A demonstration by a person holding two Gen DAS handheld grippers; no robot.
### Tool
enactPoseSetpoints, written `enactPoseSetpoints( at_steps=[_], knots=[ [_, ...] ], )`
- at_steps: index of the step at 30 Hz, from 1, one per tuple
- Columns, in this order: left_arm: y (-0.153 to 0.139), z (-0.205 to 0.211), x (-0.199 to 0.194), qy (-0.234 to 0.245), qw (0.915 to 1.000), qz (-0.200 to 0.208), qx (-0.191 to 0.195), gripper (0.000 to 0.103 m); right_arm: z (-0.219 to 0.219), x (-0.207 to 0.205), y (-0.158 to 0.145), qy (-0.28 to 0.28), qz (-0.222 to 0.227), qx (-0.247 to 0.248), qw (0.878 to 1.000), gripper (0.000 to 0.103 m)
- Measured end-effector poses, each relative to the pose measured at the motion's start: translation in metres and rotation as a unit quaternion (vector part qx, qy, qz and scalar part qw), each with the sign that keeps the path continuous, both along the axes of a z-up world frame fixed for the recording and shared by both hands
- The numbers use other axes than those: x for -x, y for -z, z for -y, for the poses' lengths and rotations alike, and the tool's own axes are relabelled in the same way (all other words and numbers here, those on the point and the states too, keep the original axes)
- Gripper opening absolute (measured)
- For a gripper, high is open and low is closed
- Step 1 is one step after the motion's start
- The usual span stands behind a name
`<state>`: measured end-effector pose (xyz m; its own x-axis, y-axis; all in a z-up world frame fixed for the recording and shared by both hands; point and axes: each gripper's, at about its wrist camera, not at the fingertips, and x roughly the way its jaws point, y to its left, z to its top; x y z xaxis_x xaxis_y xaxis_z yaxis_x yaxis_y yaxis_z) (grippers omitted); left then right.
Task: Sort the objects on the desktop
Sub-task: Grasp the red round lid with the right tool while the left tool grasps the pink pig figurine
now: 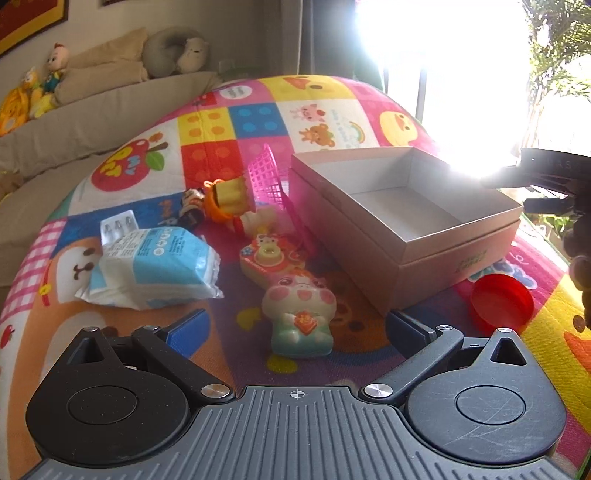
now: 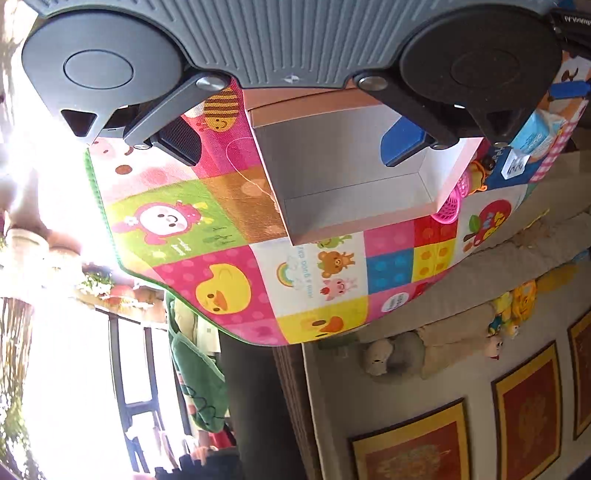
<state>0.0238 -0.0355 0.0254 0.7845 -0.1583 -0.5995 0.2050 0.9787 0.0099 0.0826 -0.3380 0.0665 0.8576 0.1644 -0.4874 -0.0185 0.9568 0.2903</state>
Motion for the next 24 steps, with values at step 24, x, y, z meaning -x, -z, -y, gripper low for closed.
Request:
enactPoseSetpoints(
  at_steps=[24],
  knots=[
    [0.011, 0.011, -0.022, 0.054, 0.9976, 0.042, -0.014, 0.103, -0.027, 0.056, 0.029, -0.103, -0.056, 0.016, 0.993, 0.103]
  ],
)
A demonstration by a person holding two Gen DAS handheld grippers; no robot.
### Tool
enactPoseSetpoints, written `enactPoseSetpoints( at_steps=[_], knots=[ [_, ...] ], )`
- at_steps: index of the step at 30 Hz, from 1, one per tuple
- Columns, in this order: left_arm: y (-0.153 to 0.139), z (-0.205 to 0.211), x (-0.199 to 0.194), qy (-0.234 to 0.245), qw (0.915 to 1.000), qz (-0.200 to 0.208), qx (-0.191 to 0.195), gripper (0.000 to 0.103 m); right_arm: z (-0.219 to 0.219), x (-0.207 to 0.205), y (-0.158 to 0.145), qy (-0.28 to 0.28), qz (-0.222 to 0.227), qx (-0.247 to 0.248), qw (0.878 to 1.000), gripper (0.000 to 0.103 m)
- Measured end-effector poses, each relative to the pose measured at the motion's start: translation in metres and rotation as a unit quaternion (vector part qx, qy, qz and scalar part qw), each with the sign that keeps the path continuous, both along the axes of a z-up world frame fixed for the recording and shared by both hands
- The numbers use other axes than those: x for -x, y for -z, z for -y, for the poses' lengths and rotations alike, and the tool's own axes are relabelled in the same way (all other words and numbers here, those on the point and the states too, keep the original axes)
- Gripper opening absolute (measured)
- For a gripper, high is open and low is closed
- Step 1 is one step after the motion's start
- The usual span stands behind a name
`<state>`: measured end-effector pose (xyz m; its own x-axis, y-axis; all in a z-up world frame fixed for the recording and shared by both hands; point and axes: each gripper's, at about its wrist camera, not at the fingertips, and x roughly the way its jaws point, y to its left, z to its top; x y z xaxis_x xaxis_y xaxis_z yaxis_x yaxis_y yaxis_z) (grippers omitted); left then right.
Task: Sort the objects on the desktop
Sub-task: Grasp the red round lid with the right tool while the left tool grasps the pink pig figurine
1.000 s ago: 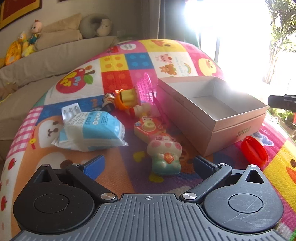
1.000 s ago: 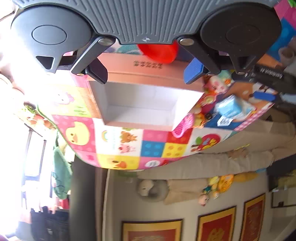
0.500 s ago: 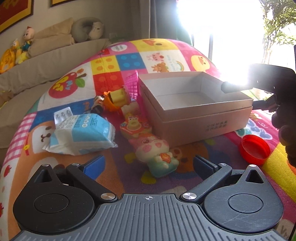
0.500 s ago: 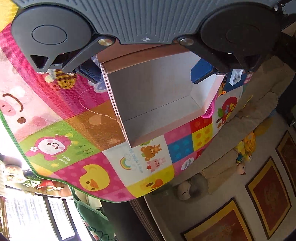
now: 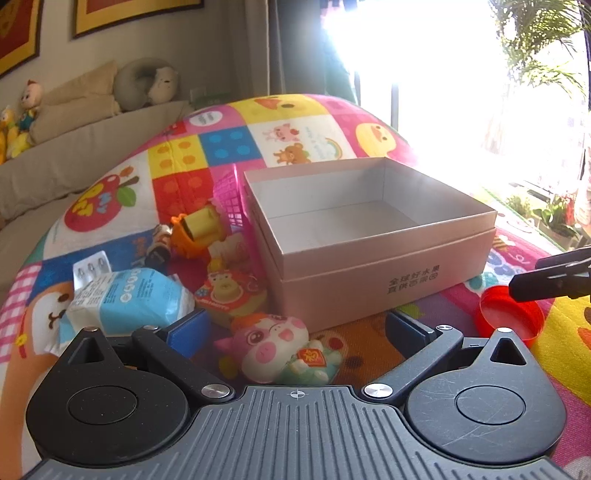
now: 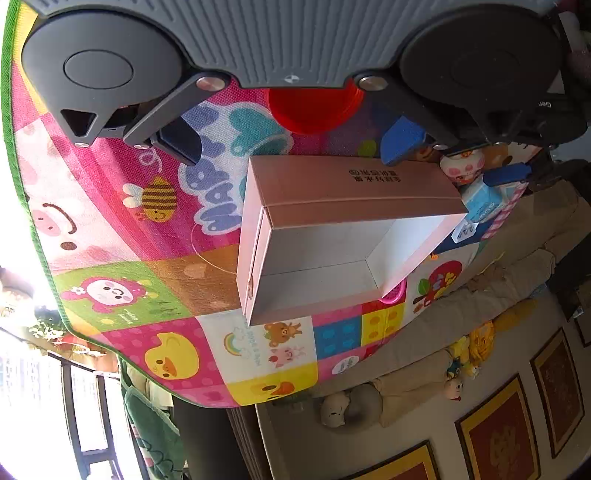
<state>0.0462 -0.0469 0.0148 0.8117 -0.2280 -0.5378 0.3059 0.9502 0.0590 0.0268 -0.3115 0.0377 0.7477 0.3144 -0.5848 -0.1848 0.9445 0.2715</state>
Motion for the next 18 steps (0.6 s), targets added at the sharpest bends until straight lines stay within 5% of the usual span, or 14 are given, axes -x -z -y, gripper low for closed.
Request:
enactPoseSetpoints(
  at_steps=[7, 12, 18],
  knots=[
    [0.001, 0.007, 0.024, 0.076, 0.9957, -0.044, 0.028, 0.103, 0.013, 0.011, 0.012, 0.011, -0.031, -0.033, 0.999, 0.103],
    [0.004, 0.012, 0.028, 0.031, 0.9991, -0.025, -0.009, 0.103, 0.007, 0.015, 0.015, 0.019, -0.022, -0.025, 0.999, 0.103],
    [0.009, 0.011, 0.006, 0.008, 0.9989, -0.046, -0.010, 0.102, 0.005, 0.016, 0.014, 0.017, -0.022, -0.017, 0.999, 0.103]
  ],
)
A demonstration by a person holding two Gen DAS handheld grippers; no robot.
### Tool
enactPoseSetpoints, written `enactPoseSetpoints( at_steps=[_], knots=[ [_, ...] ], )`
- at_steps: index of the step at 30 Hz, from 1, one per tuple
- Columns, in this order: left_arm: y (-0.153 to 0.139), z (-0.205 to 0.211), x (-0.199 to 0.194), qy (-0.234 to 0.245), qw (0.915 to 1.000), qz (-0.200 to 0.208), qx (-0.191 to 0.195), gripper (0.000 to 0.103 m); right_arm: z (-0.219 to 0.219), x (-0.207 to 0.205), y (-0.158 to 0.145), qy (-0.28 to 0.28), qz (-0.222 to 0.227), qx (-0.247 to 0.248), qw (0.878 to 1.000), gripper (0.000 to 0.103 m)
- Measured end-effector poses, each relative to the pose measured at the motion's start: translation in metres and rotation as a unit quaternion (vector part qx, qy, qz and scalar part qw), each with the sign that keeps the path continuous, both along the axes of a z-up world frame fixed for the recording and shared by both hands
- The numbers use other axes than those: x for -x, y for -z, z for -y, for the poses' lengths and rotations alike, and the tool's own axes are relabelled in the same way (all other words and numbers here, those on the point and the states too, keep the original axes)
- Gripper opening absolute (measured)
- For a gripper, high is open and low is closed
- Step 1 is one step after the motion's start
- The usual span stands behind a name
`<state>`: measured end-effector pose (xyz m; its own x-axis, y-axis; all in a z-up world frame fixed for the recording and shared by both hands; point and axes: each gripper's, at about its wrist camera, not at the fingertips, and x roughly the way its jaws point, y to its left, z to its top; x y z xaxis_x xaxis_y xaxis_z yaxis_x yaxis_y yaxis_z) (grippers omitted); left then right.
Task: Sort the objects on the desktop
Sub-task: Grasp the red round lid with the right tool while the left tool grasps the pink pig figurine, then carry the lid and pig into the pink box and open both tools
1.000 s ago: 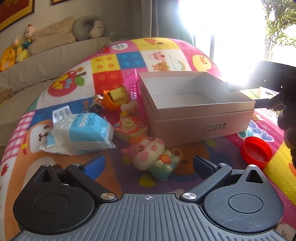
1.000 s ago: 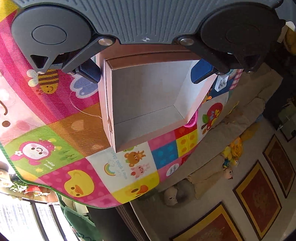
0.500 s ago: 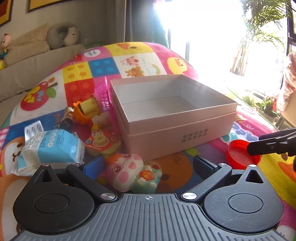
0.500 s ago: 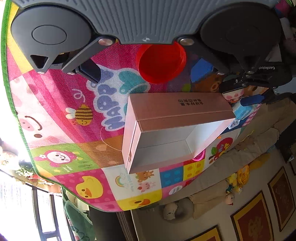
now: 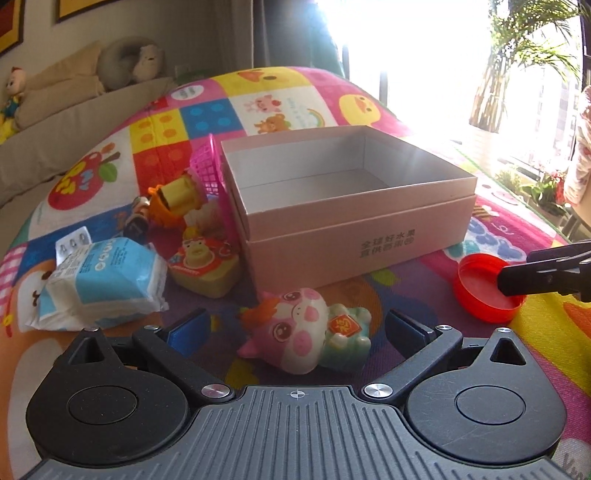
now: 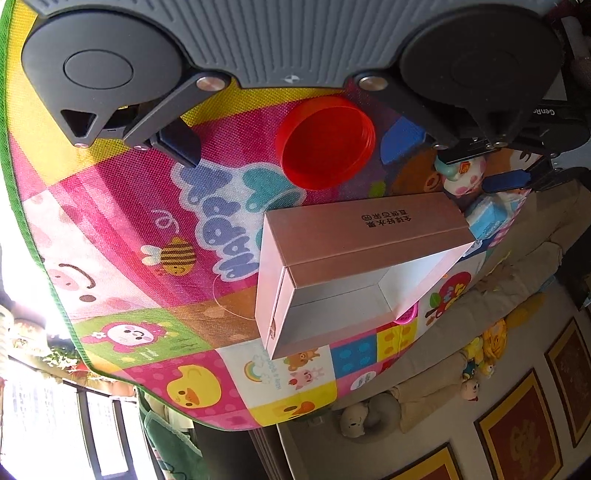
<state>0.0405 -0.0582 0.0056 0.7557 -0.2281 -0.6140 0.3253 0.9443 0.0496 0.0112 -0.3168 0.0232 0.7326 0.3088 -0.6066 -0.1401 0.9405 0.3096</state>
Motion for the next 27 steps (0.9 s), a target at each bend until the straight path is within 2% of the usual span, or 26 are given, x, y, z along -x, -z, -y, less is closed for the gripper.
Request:
enactPoseSetpoints(
  at_steps=[2, 3, 5, 8, 10, 11, 16, 18, 23, 25, 27],
  knots=[
    [0.000, 0.000, 0.001, 0.003, 1.0000, 0.001, -0.005, 0.093, -0.004, 0.000, -0.004, -0.012, -0.006, 0.016, 1.000, 0.103],
    [0.001, 0.001, 0.001, 0.004, 0.9999, -0.002, -0.012, 0.082, -0.005, 0.004, -0.007, -0.019, 0.005, 0.017, 1.000, 0.103],
    [0.002, 0.000, 0.003, -0.001, 0.9998, -0.007, -0.018, 0.079, -0.016, 0.011, -0.012, -0.050, 0.027, 0.042, 0.997, 0.103],
    [-0.001, -0.004, 0.011, -0.007, 0.9998, -0.010, -0.013, 0.078, -0.040, 0.015, -0.013, -0.066, 0.050, 0.139, 0.987, 0.103],
    [-0.003, -0.008, 0.019, -0.010, 0.9998, -0.010, -0.014, 0.078, -0.052, 0.013, -0.010, -0.077, 0.052, 0.180, 0.979, 0.103],
    [-0.004, -0.010, 0.023, -0.010, 0.9998, -0.011, -0.014, 0.078, -0.054, 0.012, -0.009, -0.079, 0.050, 0.183, 0.979, 0.102],
    [-0.014, -0.020, 0.044, -0.006, 0.9999, -0.014, 0.001, 0.078, -0.056, 0.000, -0.008, -0.078, 0.021, 0.160, 0.984, 0.085],
    [-0.018, -0.022, 0.051, -0.003, 0.9999, -0.010, 0.002, 0.078, -0.054, -0.002, -0.009, -0.081, 0.005, 0.153, 0.985, 0.064],
    [-0.041, -0.022, 0.062, 0.018, 0.9997, 0.010, 0.015, 0.078, -0.051, 0.018, -0.033, -0.111, 0.013, 0.139, 0.984, 0.064],
    [-0.059, -0.020, 0.058, 0.026, 0.9988, 0.033, 0.025, 0.077, -0.048, 0.032, -0.060, -0.133, 0.035, 0.118, 0.983, 0.064],
    [-0.076, -0.017, 0.048, 0.034, 0.9971, 0.062, 0.027, 0.077, -0.045, 0.040, -0.089, -0.140, 0.077, 0.104, 0.982, 0.064]
  ],
)
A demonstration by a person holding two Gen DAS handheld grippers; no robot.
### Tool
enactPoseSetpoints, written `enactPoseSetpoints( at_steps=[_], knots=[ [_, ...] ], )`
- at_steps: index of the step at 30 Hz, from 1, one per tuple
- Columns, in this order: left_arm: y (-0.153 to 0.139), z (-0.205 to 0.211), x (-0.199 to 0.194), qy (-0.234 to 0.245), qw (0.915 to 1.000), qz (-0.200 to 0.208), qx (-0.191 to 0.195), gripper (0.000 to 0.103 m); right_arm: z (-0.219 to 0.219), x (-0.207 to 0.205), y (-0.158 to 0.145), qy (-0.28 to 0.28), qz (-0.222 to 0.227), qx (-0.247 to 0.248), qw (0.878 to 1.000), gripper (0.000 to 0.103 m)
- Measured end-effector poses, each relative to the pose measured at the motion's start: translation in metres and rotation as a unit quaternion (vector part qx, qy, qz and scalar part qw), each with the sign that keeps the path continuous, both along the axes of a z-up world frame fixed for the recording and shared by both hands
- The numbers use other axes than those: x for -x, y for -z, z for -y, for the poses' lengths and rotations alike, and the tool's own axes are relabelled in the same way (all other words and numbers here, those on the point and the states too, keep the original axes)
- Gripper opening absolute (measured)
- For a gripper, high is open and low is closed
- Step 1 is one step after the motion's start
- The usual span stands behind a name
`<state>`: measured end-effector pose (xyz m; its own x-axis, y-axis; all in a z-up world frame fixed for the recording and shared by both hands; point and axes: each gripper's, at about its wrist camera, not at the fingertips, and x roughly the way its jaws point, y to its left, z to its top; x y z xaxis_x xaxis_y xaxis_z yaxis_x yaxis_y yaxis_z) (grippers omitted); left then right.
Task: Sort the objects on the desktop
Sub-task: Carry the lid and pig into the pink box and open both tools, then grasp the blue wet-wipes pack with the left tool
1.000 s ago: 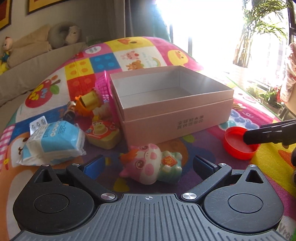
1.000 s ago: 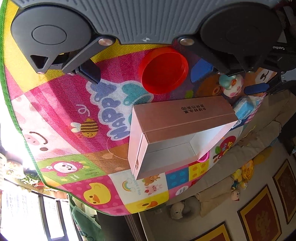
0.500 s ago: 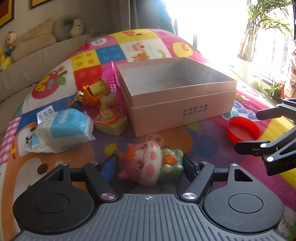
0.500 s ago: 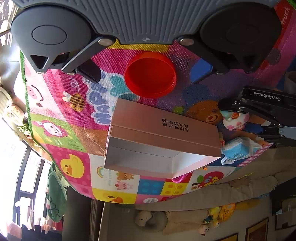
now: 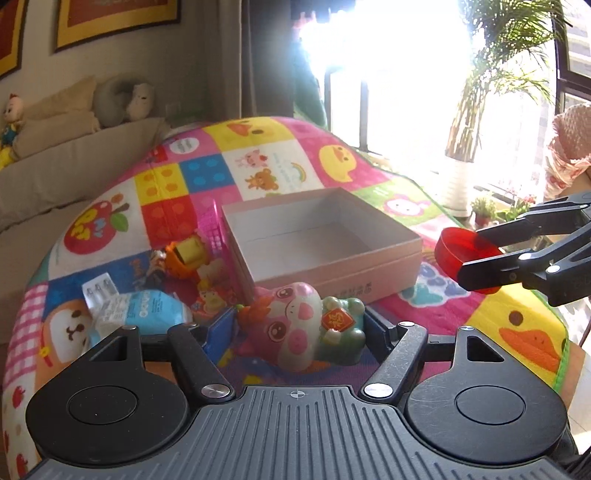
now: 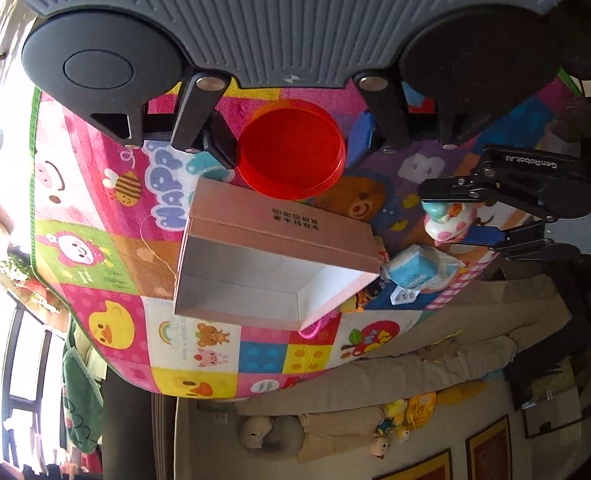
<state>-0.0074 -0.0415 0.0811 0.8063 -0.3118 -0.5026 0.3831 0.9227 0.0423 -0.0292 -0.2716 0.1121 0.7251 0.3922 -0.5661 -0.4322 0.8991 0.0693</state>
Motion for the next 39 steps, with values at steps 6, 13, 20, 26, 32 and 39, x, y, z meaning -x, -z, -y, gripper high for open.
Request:
enactPoseSetpoints(
  at_steps=[6, 13, 20, 26, 32, 39],
  knots=[
    [-0.038, 0.025, -0.066, 0.003, 0.9981, 0.059, 0.017, 0.079, 0.001, -0.033, -0.047, 0.053, 0.101, 0.008, 0.994, 0.064],
    [-0.048, 0.001, -0.113, -0.046, 0.9964, 0.048, 0.052, 0.098, 0.005, -0.097, -0.058, 0.110, 0.116, -0.004, 0.987, 0.079],
    [0.011, -0.057, -0.090, -0.121, 0.9926, -0.015, -0.005, 0.099, 0.010, -0.082, -0.022, 0.099, 0.087, 0.017, 0.991, 0.083],
    [0.042, -0.072, -0.083, -0.179, 0.9824, -0.025, -0.048, 0.101, -0.013, -0.062, 0.009, 0.068, 0.057, 0.034, 0.995, 0.088],
    [0.055, -0.080, -0.109, -0.228, 0.9721, -0.047, -0.023, 0.102, -0.041, -0.035, 0.043, 0.030, 0.013, 0.022, 0.999, 0.091],
    [0.056, -0.090, -0.141, -0.277, 0.9552, -0.096, 0.039, 0.103, -0.043, -0.029, 0.057, 0.033, -0.023, 0.004, 0.999, 0.098]
  ],
)
